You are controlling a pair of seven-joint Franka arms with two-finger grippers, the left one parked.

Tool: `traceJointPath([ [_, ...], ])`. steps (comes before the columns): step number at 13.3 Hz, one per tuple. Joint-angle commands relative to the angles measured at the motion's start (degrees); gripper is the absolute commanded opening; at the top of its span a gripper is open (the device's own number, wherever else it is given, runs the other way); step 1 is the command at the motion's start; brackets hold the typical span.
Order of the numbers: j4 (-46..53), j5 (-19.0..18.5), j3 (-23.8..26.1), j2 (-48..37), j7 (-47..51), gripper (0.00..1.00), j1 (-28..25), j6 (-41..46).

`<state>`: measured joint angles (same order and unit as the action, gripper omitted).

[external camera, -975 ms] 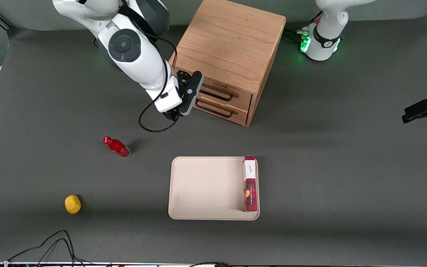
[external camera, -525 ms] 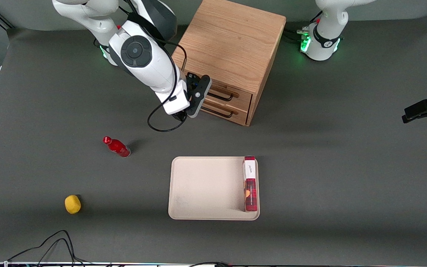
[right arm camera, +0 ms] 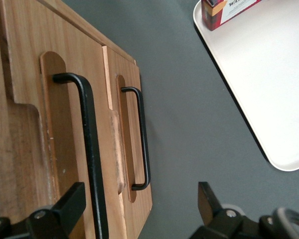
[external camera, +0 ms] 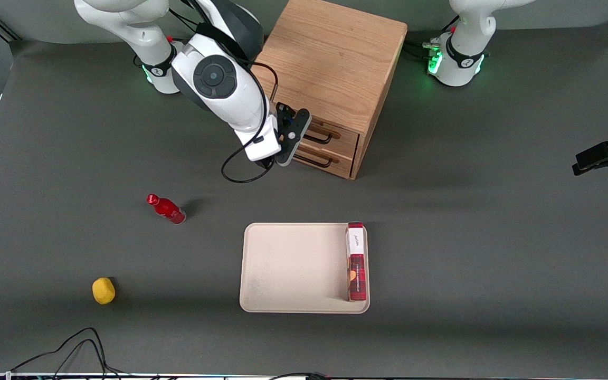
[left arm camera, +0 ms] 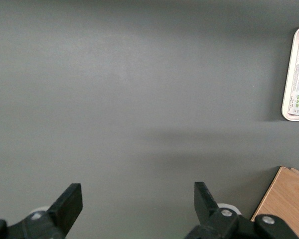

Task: Open upper drawer
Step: 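Hook the right gripper onto the upper drawer's black handle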

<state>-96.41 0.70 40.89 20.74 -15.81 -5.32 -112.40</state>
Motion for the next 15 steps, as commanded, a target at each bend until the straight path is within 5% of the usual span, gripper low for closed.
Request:
traceJointPath([
  [1, -0.88, -1.06, -0.02, -0.44, 2.10, 1.00, -1.36, -0.37],
  [15, -0.44, -1.23, -0.20, 3.16, 1.84, 1.00, -1.36, -3.08],
])
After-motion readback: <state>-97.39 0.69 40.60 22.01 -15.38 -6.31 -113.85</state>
